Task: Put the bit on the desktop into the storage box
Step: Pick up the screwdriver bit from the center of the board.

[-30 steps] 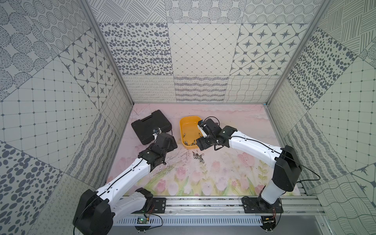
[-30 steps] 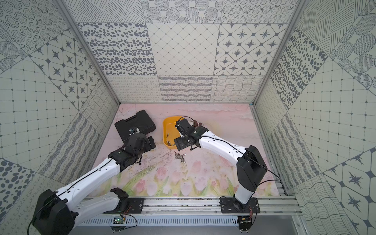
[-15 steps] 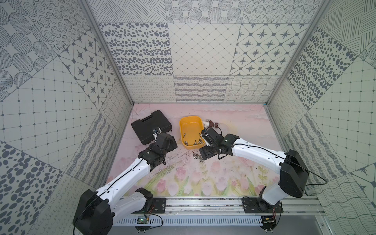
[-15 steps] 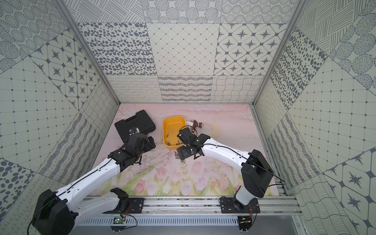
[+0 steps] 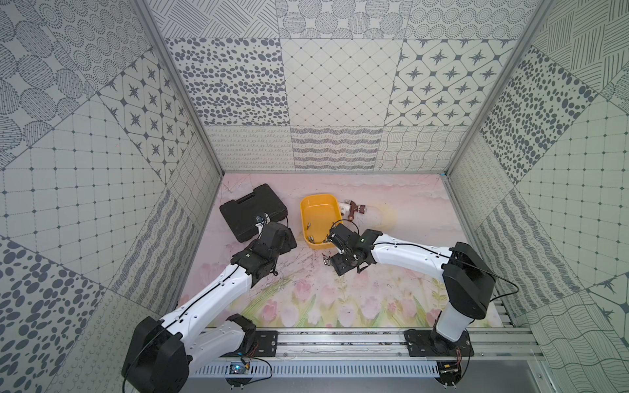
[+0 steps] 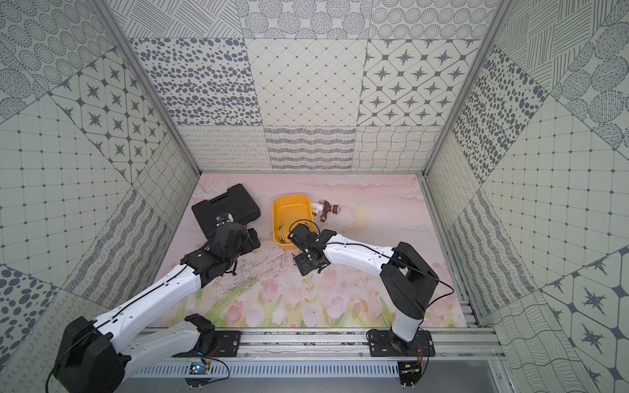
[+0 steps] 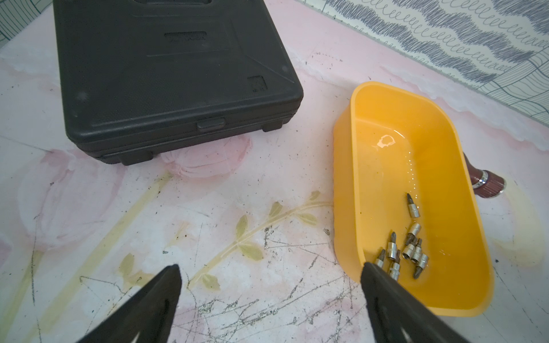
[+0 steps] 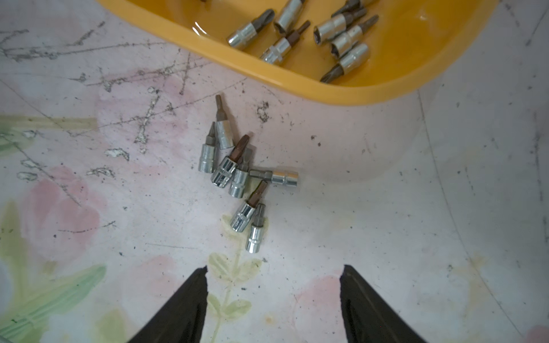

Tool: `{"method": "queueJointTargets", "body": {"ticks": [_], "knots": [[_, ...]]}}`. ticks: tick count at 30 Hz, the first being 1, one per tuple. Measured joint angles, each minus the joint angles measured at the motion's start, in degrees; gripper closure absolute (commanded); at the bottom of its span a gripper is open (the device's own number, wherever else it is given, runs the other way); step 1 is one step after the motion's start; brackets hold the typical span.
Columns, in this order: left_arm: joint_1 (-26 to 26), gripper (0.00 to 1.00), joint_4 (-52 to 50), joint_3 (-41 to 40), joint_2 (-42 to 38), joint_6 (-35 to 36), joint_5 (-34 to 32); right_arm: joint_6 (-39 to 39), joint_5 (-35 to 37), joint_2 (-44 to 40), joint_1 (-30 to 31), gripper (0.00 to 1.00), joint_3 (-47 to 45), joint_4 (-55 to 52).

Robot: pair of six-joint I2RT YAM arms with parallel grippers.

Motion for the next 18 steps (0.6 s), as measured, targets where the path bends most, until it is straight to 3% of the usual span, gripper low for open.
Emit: {"method": "queueJointTargets", "body": {"ticks": [11,18], "knots": [[0.07,0.01,-0.02,0.0,0.11,0.0,0.0,1.16,-2.12,3.58,0.0,0.62,0.0,1.18],[0.37,0.01,0.0,0.0,0.26,0.0,0.0,1.22,-2.58,5.73,0.0,0.69,0.13,1.46]]}}
